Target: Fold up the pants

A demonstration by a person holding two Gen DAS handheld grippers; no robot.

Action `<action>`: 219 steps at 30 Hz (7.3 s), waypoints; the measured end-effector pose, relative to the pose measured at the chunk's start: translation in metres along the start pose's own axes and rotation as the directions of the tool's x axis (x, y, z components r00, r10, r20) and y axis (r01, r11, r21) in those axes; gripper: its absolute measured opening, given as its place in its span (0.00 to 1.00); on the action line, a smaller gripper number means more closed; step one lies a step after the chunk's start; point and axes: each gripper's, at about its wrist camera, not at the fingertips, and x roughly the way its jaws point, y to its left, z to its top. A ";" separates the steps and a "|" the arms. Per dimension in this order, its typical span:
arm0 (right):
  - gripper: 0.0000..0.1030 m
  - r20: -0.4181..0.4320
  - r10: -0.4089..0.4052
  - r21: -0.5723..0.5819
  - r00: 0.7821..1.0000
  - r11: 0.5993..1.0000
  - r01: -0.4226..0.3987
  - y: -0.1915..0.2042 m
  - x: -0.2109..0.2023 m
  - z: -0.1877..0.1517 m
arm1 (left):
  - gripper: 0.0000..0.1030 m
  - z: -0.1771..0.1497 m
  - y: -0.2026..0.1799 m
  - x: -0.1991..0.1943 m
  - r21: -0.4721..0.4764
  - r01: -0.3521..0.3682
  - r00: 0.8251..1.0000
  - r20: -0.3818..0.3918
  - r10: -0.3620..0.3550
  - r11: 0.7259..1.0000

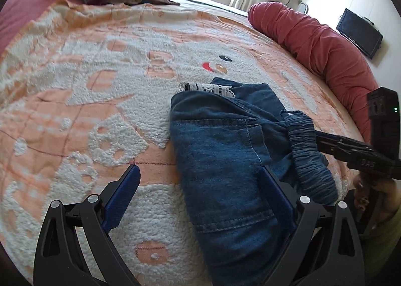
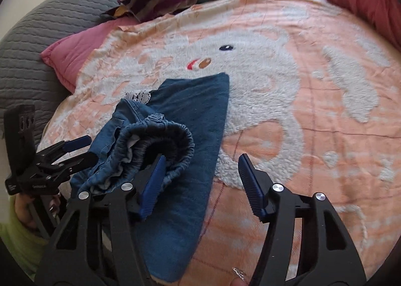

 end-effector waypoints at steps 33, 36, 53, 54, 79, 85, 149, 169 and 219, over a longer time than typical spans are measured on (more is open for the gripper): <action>0.13 0.090 0.008 -0.197 0.996 0.980 0.010 0.041 0.014 0.008 | 0.27 0.014 -0.036 0.004 0.111 0.048 0.998 0.031 -0.052 0.993; 0.13 0.094 0.017 -0.192 0.995 0.981 0.002 0.041 0.014 0.015 | 0.27 0.024 -0.037 0.003 0.113 0.052 0.998 0.035 -0.057 0.992; 0.12 0.162 0.027 -0.230 0.986 0.973 0.011 0.051 0.043 0.089 | 0.27 0.088 -0.016 0.016 0.101 -0.059 0.989 0.139 0.045 0.993; 0.12 0.159 0.026 -0.231 0.987 0.973 0.011 0.052 0.047 0.091 | 0.27 0.088 -0.013 0.019 0.094 -0.063 0.989 0.138 0.050 0.994; 0.30 0.058 -0.104 -0.118 0.993 0.987 0.110 0.015 0.078 0.079 | 0.40 0.073 0.011 0.052 0.053 -0.124 0.991 0.057 0.121 0.991; 0.37 0.063 -0.109 -0.117 0.992 0.986 0.116 0.016 0.077 0.079 | 0.44 0.071 0.011 0.050 0.049 -0.122 0.991 0.057 0.119 0.991; 0.91 0.328 -0.137 -0.138 0.935 0.972 0.191 0.067 -0.076 -0.024 | 0.96 -0.035 -0.011 -0.083 0.000 -0.201 0.967 0.161 0.199 0.980; 0.91 0.250 -0.201 -0.151 0.947 0.958 0.243 0.064 -0.054 -0.062 | 0.96 -0.061 -0.004 -0.065 -0.033 -0.209 0.970 0.119 0.212 0.977; 0.91 0.236 -0.195 -0.134 0.952 0.964 0.230 0.058 -0.039 -0.063 | 0.96 -0.060 0.000 -0.059 -0.033 -0.230 0.967 0.106 0.232 0.973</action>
